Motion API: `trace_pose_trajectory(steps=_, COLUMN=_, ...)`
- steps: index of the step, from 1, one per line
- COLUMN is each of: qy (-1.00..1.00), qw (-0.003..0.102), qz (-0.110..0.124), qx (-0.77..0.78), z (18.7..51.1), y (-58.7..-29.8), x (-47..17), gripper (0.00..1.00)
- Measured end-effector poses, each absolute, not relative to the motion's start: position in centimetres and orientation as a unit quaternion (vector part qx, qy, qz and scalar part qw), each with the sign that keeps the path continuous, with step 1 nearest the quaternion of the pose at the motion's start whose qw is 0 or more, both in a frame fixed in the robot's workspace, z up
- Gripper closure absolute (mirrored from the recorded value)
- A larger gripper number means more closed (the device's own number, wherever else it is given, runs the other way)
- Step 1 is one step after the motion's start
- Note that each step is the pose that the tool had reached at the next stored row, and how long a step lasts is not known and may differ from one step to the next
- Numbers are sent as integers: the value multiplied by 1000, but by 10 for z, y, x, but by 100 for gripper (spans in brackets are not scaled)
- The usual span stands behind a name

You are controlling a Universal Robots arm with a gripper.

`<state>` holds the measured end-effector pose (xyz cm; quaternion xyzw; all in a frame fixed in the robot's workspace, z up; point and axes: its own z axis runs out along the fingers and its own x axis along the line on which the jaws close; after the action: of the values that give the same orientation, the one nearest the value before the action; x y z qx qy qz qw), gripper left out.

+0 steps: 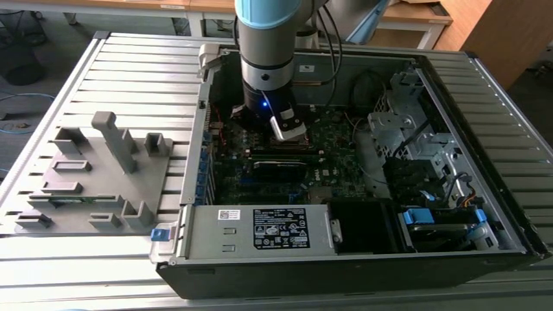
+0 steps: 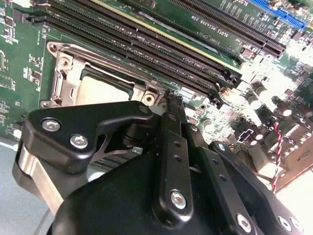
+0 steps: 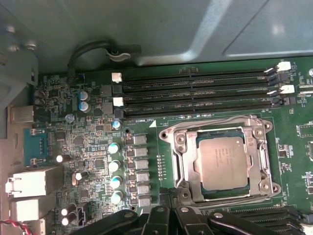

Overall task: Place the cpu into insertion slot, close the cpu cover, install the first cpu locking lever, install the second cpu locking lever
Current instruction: 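Install the second cpu locking lever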

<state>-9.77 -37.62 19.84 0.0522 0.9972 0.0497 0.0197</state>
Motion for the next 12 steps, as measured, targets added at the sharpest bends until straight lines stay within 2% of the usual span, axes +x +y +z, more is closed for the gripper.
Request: trace_pose_trajectory(steps=12, qy=997, qw=20, qz=50, qx=52, z=197, y=-376, x=-99, gripper=89)
